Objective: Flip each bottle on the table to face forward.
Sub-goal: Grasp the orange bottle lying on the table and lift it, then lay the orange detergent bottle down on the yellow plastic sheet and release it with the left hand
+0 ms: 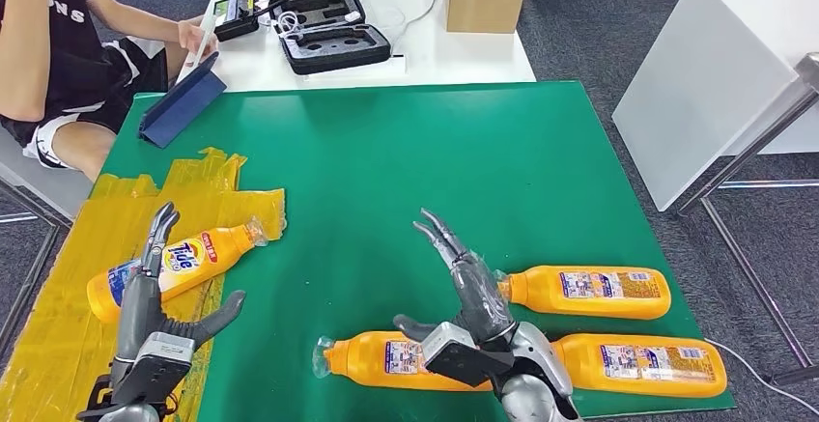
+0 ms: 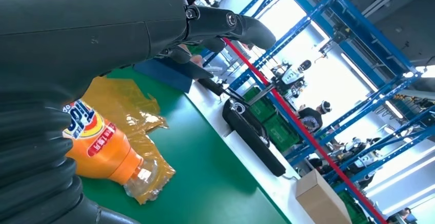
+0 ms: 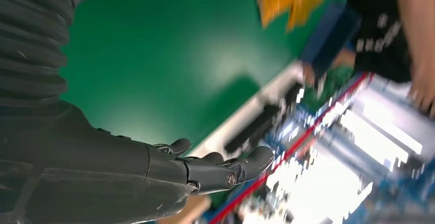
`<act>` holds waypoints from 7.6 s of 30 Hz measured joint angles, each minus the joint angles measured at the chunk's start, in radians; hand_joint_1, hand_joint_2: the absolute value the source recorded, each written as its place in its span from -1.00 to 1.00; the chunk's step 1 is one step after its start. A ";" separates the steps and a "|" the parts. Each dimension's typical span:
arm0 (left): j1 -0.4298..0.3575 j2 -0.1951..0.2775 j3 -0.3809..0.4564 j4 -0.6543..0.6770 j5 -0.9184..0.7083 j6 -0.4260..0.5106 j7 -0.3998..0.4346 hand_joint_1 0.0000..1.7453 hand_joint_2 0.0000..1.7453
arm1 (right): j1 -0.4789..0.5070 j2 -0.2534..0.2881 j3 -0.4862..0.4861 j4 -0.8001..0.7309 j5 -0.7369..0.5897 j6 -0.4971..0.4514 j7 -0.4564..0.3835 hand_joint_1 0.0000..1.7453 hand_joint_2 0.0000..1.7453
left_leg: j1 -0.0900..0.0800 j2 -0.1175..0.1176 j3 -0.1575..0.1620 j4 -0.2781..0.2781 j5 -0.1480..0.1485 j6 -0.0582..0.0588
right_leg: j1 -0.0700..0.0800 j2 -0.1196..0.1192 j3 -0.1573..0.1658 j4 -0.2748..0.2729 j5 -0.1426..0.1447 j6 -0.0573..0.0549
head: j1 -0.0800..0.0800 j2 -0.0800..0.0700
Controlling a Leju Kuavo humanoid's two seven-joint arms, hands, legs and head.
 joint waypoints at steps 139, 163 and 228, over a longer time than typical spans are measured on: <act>-0.108 -0.037 -0.114 0.263 0.822 -0.553 0.120 -1.00 1.00 | -0.135 0.200 0.173 0.335 0.051 -0.153 -0.055 1.00 1.00 | 0.001 0.001 0.000 0.000 0.000 0.000 | 0.001 0.001 0.000 0.000 0.000 0.000 | 0.000 0.000; -0.108 -0.023 -0.100 0.289 0.844 -0.556 0.110 -1.00 1.00 | -0.213 0.218 0.309 0.527 0.119 -0.188 -0.008 1.00 1.00 | 0.001 0.001 0.000 0.000 0.000 0.000 | 0.001 0.001 -0.001 0.000 0.000 0.000 | 0.000 0.000; -0.488 0.148 -0.098 0.790 -0.987 0.222 0.511 1.00 1.00 | -0.063 0.223 -0.077 0.077 -0.325 -0.227 -0.128 -1.00 1.00 | 0.000 0.002 -0.002 0.000 0.001 0.000 | 0.000 0.001 -0.003 0.001 0.001 0.000 | 0.000 0.000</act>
